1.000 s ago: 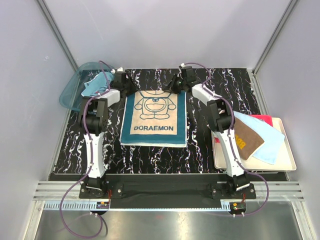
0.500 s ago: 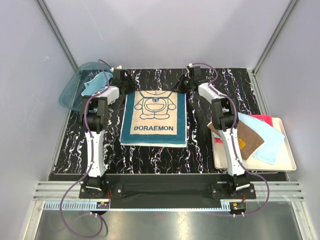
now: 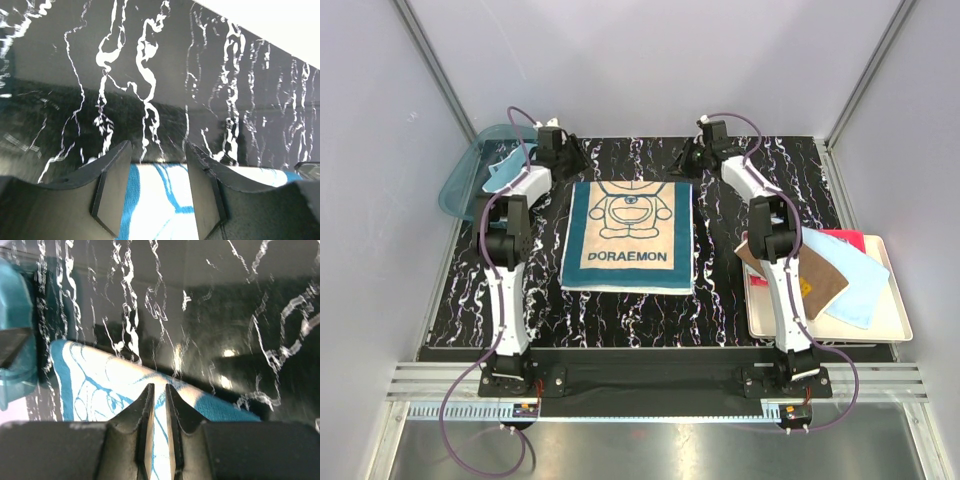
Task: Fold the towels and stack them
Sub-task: Fold the towel
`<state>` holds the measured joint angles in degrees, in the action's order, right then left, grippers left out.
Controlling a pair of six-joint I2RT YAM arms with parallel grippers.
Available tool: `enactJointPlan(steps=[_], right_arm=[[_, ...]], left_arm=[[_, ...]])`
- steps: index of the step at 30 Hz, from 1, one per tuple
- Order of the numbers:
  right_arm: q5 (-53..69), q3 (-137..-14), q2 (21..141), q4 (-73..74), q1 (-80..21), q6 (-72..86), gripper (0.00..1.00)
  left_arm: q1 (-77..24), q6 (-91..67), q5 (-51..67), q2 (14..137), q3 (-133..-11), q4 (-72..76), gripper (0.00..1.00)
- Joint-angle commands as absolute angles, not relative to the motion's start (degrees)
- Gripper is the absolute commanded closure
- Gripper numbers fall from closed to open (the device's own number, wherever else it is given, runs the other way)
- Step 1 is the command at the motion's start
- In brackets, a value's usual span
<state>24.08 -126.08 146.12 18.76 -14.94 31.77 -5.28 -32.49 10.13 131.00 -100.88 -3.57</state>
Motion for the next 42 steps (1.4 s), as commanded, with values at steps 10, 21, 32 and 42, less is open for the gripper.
enactJointPlan(steps=[10, 21, 32, 42], right_arm=[[21.97, -111.27, 130.34, 20.04, -15.12, 27.25, 0.78], [19.08, -112.41, 133.32, 24.69, -15.12, 25.05, 0.78], [13.36, -116.19, 137.20, 28.03, -15.12, 22.15, 0.78], [8.88, -120.06, 139.74, 31.55, -14.85, 19.78, 0.77]], left_arm=[[-5.27, -25.49, 10.89, 120.93, -95.71, -7.82, 0.48], [-5.80, -21.54, 8.00, 126.65, -104.76, -20.92, 0.50], [-5.80, -19.86, 7.48, 131.92, -108.63, -24.08, 0.50], [-5.71, -18.81, 0.53, 134.30, -113.02, -27.68, 0.50]])
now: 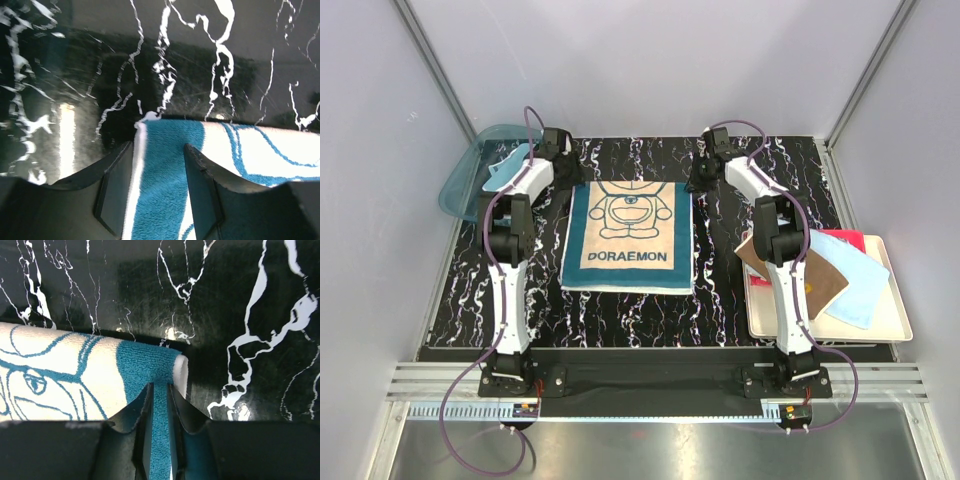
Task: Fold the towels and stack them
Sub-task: Fold the towel
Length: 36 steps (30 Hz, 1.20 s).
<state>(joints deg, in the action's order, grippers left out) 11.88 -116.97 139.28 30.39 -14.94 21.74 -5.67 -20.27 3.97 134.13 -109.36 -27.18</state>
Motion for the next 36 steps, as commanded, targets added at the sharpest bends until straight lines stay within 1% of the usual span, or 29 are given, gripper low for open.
enactJointPlan(steps=[1, 2, 4, 5, 8, 9, 11, 14, 16, 20, 23, 28, 31, 33, 35, 36], right_arm=[[8.09, -120.23, 139.75, 31.81, -14.85, 19.51, 0.77], [7.56, -120.32, 139.83, 31.99, -14.85, 19.42, 0.75], [6.07, -120.24, 139.83, 32.17, -14.85, 19.25, 0.75], [5.63, -120.06, 139.66, 32.08, -14.85, 19.07, 0.71], [5.01, -120.23, 139.83, 32.17, -14.85, 18.90, 0.68], [5.18, -120.32, 140.10, 32.08, -14.85, 18.81, 0.65], [5.27, -120.32, 140.36, 31.56, -14.85, 18.72, 0.62], [5.27, -119.45, 140.01, 29.89, -14.85, 18.90, 0.61], [5.71, -118.92, 139.92, 28.31, -14.85, 19.16, 0.58], [6.32, -121.02, 141.41, 28.57, -14.85, 19.34, 0.57], [7.29, -121.38, 141.94, 28.12, -14.77, 19.86, 0.58], [8.44, -120.67, 142.03, 26.81, -14.85, 20.74, 0.58], [9.05, -120.85, 142.56, 26.63, -14.85, 21.18, 0.62], [8.97, -120.59, 142.65, 26.46, -14.85, 21.44, 0.67], [8.97, -120.32, 142.56, 26.28, -14.85, 21.45, 0.69], [8.62, -120.15, 142.47, 26.28, -14.85, 21.27, 0.75]], left_arm=[[-5.80, -18.63, 0.18, 134.38, -113.38, -28.03, 0.50], [-5.89, -18.46, 0.26, 134.38, -113.38, -28.04, 0.50], [-5.89, -17.85, -1.32, 134.47, -113.55, -28.21, 0.50], [-5.80, -17.58, -1.41, 134.91, -113.73, -28.13, 0.50], [-5.98, -17.49, -0.79, 136.31, -115.22, -29.44, 0.49], [-6.15, -17.40, -1.05, 136.49, -116.44, -30.57, 0.48], [-6.15, -17.58, -2.28, 137.19, -117.33, -31.72, 0.47], [-6.15, -18.02, -3.25, 137.90, -118.30, -33.39, 0.46], [-6.15, -18.37, -3.43, 138.34, -118.91, -34.10, 0.43], [-6.15, -18.02, -2.73, 139.92, -121.81, -36.12, 0.42], [-6.15, -18.10, -2.64, 139.75, -121.47, -35.86, 0.42], [-6.15, -18.98, -0.97, 138.78, -119.19, -34.72, 0.46], [-6.15, -20.30, 1.48, 138.69, -117.42, -32.61, 0.49], [-6.15, -21.18, 2.46, 139.13, -117.42, -32.52, 0.53], [-6.15, -21.71, 3.08, 139.04, -116.98, -31.82, 0.55], [-6.15, -22.14, 3.16, 138.96, -116.81, -31.64, 0.57]])
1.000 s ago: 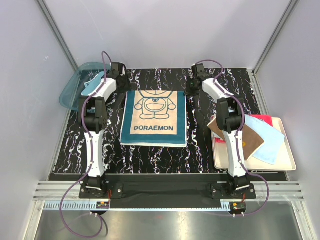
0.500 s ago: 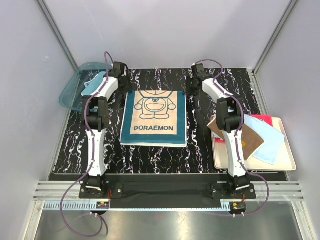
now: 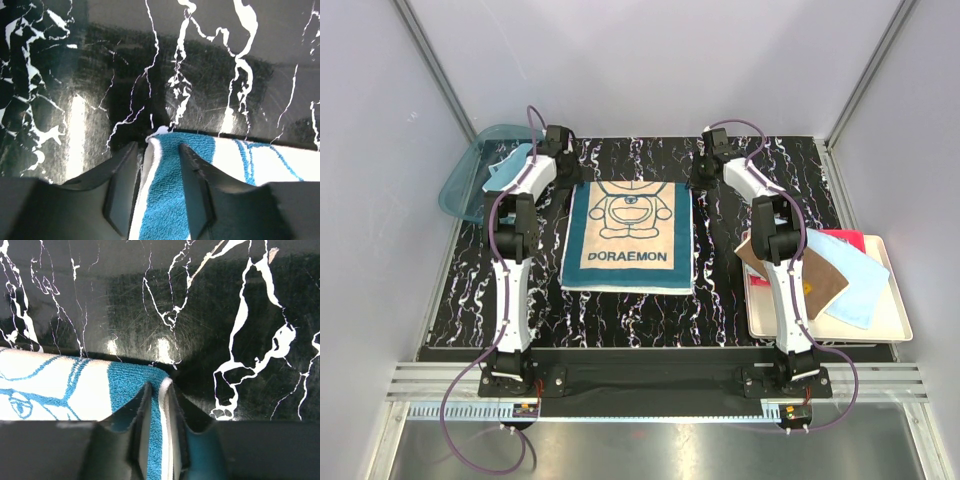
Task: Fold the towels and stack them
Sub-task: Fold the towel
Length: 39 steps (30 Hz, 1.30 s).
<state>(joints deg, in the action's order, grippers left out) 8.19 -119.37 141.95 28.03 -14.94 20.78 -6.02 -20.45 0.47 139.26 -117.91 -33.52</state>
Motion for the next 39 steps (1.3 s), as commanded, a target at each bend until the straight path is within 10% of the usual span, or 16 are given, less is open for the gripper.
enactJointPlan(steps=[1, 15, 23, 39], right_arm=[[8.35, -120.15, 142.47, 26.28, -14.85, 21.27, 0.77], [8.61, -126.99, 142.56, 25.93, -12.05, 18.81, 1.00], [9.84, -135.00, 143.35, 25.14, -10.46, 18.02, 1.00], [10.98, -104.52, 121.92, 15.04, -10.55, 18.72, 1.00]], left_arm=[[-6.24, -22.41, 3.34, 138.35, -115.94, -30.34, 0.59], [-5.80, -28.03, 7.21, 131.66, -105.39, -6.79, 1.00], [-5.80, -28.48, 3.87, 127.45, -103.71, 5.54, 1.00], [-6.15, -32.69, 5.80, 110.05, -75.79, 18.90, 1.00]])
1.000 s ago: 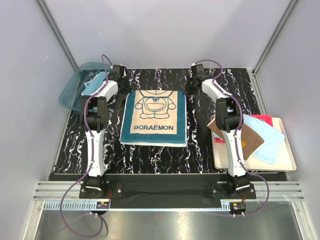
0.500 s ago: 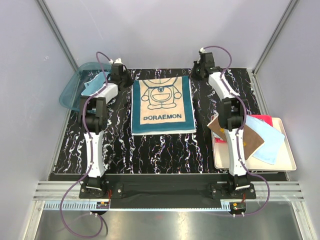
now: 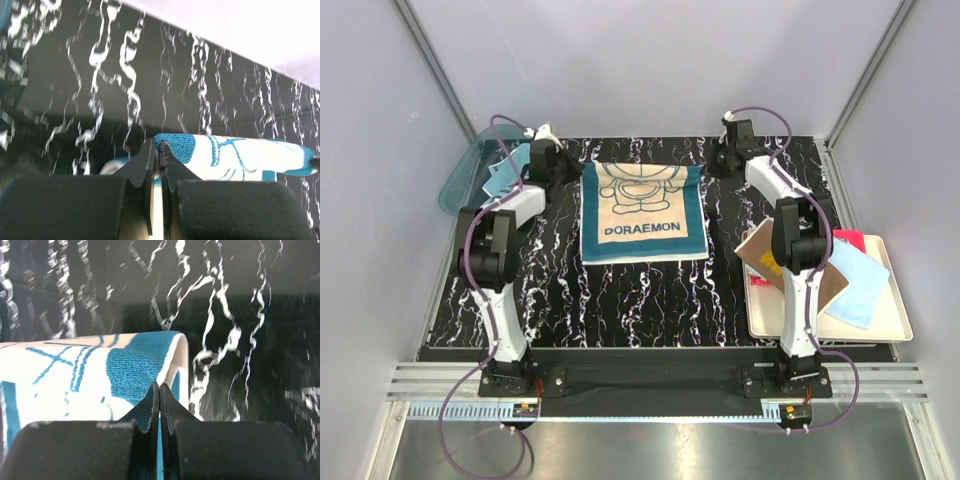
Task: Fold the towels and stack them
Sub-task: Fold the towel
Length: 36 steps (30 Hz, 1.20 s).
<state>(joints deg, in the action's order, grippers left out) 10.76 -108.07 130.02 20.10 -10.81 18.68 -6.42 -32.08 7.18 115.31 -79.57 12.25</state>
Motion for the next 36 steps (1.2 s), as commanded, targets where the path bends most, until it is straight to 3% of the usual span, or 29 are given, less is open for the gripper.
enactJointPlan(steps=[1, 17, 36], right_arm=[[11.16, -102.94, 119.56, 14.77, -10.46, 18.98, 1.00], [13.02, -74.11, 103.63, 8.88, -10.90, 26.89, 1.00], [9.85, -66.45, 96.51, 11.07, -13.36, 30.15, 1.00]], left_arm=[[-6.33, -32.87, 5.89, 108.04, -74.28, 19.42, 1.00], [-14.24, -37.26, -8.52, 95.89, -58.72, 7.20, 1.00], [-17.14, -38.58, -14.24, 85.17, -47.82, 7.91, 1.00]])
